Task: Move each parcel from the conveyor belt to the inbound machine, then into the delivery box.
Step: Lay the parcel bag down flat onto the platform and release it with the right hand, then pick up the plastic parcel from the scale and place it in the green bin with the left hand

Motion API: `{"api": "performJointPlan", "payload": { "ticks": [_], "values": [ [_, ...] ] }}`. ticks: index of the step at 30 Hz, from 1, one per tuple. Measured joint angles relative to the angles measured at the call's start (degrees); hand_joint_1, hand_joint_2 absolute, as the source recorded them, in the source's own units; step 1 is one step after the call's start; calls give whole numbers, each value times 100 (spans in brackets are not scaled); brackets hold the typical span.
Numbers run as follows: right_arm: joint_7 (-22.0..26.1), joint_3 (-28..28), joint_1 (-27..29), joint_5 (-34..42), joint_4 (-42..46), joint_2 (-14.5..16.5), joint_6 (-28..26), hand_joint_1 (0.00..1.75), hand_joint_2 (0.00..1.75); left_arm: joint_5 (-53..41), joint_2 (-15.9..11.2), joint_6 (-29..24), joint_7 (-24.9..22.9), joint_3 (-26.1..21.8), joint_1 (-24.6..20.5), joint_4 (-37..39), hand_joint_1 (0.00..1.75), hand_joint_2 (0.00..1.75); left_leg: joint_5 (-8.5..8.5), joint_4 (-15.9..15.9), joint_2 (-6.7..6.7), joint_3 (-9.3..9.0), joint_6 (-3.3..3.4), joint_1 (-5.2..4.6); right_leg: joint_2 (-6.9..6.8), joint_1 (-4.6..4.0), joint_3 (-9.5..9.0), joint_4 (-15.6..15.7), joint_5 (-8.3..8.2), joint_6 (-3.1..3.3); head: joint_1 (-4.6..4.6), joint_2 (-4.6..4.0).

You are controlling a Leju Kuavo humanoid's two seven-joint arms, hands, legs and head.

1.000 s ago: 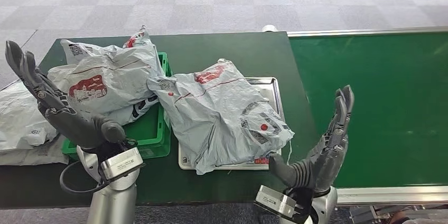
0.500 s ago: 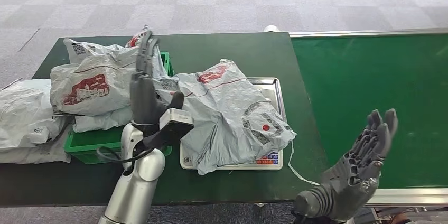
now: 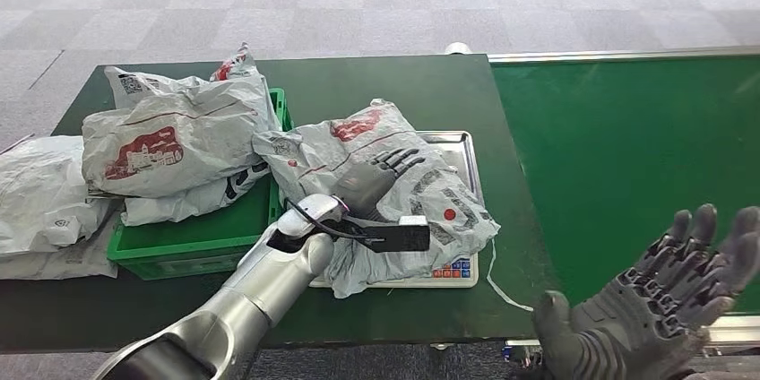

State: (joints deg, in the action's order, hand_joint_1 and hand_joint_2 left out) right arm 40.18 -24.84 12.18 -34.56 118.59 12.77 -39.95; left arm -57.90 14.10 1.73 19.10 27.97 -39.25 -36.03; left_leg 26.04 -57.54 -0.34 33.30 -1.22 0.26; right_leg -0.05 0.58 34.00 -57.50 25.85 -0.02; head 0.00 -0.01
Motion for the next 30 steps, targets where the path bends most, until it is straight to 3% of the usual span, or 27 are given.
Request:
{"api": "performJointPlan", "payload": {
  "ticks": [6,15,16,19,20,30],
  "values": [
    [0,-95,-285,176,-274,-182,1,0,175,34,-117,554,109,280,-428,771,0,175,-2,0,6,3,0,1,-4,-1,-1,-2,0,1,0,-1],
    [-1,-268,-699,457,-679,-359,2,0,175,-153,-151,1447,-9,926,-906,1320,0,175,-2,0,8,2,1,1,-5,-1,-5,-2,0,0,0,-1],
    [-1,-282,-729,468,-709,-372,2,0,175,-155,-152,1469,-7,984,-935,1347,12,175,-3,0,9,1,1,1,-6,-1,-7,-2,0,0,0,-1],
    [0,-298,-790,479,-774,-402,1,0,175,-154,-153,1491,10,1118,-999,1405,143,175,-4,0,13,-3,2,1,-8,-1,-11,-3,0,0,0,-1],
    [0,-300,-804,478,-789,-411,1,0,175,-148,-153,1481,27,1160,-1012,1417,175,175,-4,0,14,-4,2,1,-9,-1,-13,-2,0,0,0,-1],
    [-1,-356,-826,480,-896,-460,1,0,175,57,-193,1146,78,1355,-1070,1428,175,175,-23,1,28,-2,17,1,-40,0,-27,-1,-9,-9,0,-1]
  ]
}}
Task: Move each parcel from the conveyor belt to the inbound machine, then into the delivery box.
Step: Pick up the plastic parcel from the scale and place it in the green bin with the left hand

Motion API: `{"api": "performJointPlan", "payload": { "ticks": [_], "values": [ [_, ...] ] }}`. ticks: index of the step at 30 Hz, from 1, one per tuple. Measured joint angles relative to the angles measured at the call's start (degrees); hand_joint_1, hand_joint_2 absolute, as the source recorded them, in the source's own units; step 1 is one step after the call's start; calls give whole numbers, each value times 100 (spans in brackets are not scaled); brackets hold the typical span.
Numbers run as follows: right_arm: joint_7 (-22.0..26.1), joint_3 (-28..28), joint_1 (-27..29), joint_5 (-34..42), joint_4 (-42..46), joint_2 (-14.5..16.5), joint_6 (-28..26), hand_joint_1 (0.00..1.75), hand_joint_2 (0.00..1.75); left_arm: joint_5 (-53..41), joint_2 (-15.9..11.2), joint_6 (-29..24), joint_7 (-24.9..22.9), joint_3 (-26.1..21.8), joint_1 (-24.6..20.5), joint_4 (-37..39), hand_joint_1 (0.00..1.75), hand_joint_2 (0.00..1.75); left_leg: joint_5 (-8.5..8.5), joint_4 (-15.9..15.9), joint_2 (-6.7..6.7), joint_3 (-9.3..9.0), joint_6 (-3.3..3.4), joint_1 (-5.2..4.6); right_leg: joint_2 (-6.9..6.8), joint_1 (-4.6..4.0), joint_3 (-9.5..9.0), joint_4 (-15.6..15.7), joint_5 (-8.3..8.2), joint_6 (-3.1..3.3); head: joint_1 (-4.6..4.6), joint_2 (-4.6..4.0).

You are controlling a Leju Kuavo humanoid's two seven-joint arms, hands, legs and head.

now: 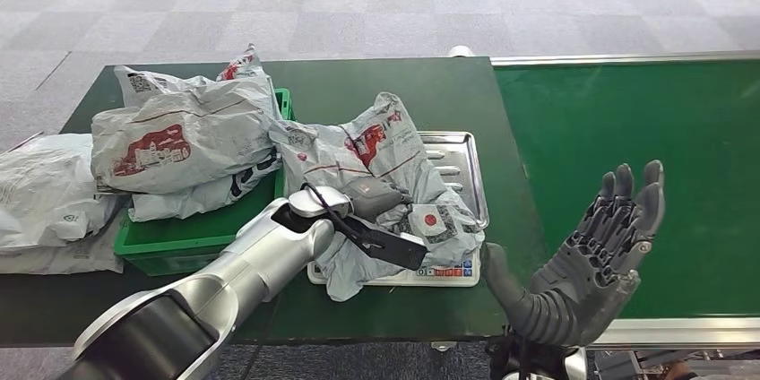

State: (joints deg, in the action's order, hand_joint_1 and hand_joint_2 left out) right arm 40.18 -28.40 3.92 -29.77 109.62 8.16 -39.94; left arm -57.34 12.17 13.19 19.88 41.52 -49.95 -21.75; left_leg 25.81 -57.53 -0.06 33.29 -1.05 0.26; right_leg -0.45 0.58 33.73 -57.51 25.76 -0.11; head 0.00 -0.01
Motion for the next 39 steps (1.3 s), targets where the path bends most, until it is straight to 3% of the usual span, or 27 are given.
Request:
{"api": "performJointPlan", "payload": {
  "ticks": [14,25,28,32,39],
  "values": [
    [0,-39,-1,9,-45,-25,-1,0,175,29,-28,-68,-19,21,-26,-1,175,175,-27,0,1,2,-2,0,0,-1,7,0,-26,7,0,1],
    [2,-45,64,-133,-58,-34,-1,0,175,550,-166,-832,-72,25,111,-108,175,175,-27,0,1,11,-2,0,1,-1,21,-1,-26,8,0,0],
    [2,-45,175,-286,-32,-32,-1,0,175,490,-189,-1412,-211,35,171,-267,175,175,-27,0,1,18,-2,-1,0,-1,31,-1,-26,8,0,1],
    [2,-45,382,-477,64,-20,-1,0,175,-47,-230,-2396,-782,93,227,-866,175,175,-28,-1,4,32,-1,-1,-2,0,39,-1,-27,7,0,0],
    [2,-45,547,-631,163,60,-1,0,175,-2158,-371,-3472,-1924,180,557,-2415,175,175,-25,-1,4,44,-1,-1,0,0,53,-1,-22,6,0,1]
  ]
}}
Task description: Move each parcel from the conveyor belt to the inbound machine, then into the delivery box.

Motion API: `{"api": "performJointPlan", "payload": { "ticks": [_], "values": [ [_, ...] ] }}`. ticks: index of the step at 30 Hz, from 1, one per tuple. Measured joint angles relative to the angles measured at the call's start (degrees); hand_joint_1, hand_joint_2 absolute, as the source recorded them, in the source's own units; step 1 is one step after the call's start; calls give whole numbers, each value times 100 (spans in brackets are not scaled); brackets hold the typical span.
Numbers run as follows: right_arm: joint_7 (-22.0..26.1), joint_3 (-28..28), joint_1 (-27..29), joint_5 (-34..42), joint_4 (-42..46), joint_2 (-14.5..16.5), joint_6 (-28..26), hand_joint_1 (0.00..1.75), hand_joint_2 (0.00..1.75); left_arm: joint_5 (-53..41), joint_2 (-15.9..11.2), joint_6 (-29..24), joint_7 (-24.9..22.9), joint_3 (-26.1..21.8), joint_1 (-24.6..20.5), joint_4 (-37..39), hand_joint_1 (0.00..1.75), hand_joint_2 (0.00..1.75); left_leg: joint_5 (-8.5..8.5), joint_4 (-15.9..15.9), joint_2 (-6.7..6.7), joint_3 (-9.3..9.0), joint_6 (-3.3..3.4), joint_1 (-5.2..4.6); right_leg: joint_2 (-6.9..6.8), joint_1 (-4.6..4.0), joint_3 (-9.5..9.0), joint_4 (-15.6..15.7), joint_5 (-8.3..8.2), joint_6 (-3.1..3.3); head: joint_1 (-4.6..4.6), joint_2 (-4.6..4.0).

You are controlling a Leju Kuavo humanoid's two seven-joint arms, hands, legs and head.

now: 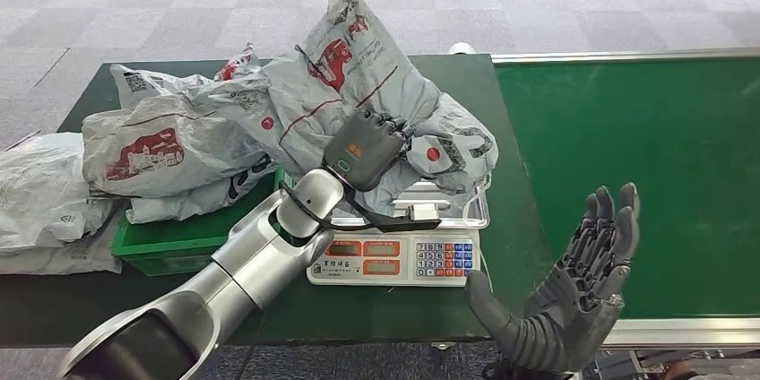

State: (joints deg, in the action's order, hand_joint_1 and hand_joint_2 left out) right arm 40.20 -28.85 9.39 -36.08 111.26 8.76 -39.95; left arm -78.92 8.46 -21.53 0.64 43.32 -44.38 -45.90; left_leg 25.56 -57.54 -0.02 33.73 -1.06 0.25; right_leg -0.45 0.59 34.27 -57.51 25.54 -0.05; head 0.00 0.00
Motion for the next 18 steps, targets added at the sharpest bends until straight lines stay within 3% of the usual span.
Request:
{"api": "performJointPlan", "payload": {
  "ticks": [3,7,18],
  "values": [
    [0,1,64,-71,42,67,0,0,175,-534,-21,-225,-244,7,89,-441,175,175,3,0,-1,6,0,0,0,0,6,0,2,1,0,-1],
    [0,2,114,-112,65,113,0,0,175,-576,-27,-259,-295,7,146,-741,175,175,3,0,-2,7,-1,0,1,-1,9,0,2,1,0,-2],
    [0,2,163,-130,95,151,0,0,175,-591,-44,-304,-278,7,208,-975,175,175,3,0,-2,8,-1,0,1,0,9,0,1,1,0,-1]
  ]
}}
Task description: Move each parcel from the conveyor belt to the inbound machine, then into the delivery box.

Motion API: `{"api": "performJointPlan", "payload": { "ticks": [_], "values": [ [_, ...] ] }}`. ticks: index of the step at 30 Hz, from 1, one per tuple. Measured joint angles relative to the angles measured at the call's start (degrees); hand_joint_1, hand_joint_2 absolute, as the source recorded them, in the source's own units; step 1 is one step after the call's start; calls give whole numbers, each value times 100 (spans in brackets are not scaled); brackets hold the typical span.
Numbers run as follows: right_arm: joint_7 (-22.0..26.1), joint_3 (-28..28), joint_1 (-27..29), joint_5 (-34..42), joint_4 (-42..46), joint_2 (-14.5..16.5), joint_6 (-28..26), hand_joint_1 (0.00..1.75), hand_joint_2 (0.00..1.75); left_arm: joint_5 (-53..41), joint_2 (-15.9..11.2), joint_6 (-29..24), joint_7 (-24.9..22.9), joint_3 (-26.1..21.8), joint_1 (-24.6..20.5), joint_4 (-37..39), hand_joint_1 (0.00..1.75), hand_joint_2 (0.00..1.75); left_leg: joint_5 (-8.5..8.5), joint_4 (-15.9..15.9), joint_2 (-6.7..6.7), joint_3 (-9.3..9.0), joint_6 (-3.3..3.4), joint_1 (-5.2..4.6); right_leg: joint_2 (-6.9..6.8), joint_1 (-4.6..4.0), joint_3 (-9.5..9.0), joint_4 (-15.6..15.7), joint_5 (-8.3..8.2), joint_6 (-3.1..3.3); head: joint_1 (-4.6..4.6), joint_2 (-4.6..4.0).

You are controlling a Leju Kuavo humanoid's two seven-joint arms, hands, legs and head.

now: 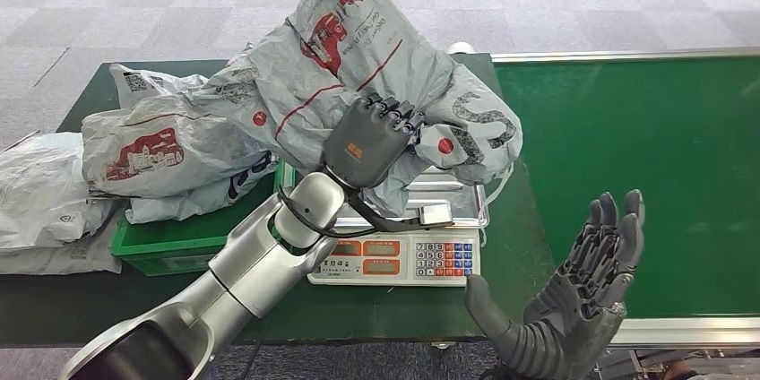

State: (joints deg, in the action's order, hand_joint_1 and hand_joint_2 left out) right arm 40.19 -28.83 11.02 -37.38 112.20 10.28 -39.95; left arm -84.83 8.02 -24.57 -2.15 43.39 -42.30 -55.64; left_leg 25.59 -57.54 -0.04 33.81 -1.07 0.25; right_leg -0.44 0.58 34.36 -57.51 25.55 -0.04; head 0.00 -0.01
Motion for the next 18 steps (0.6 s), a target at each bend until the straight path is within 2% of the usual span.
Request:
{"api": "performJointPlan", "payload": {
  "ticks": [2,5,10,15,18],
  "values": [
    [0,0,3,-4,1,7,0,0,175,-19,-7,-132,-40,3,2,-16,175,175,0,0,0,1,0,0,0,0,1,0,0,0,0,0],
    [-1,0,-9,37,1,8,0,0,175,-38,-57,-377,-341,61,-14,-114,175,175,0,0,0,2,0,0,0,0,3,0,0,0,0,0],
    [-1,0,-120,80,-27,25,0,0,175,-43,-177,-405,-716,295,-147,-327,175,175,0,0,1,4,0,0,-1,-1,4,0,0,0,0,0],
    [-6,0,-196,49,-90,62,0,0,175,-44,-417,-299,-1742,757,-726,-44,175,175,-4,0,0,4,-2,1,0,-2,2,-2,-2,2,0,1],
    [-9,0,-209,37,-126,69,0,0,175,-42,-618,-365,-1744,780,-1209,771,175,175,-13,0,-6,3,-12,4,9,-5,5,-4,-9,9,0,1]
  ]
}}
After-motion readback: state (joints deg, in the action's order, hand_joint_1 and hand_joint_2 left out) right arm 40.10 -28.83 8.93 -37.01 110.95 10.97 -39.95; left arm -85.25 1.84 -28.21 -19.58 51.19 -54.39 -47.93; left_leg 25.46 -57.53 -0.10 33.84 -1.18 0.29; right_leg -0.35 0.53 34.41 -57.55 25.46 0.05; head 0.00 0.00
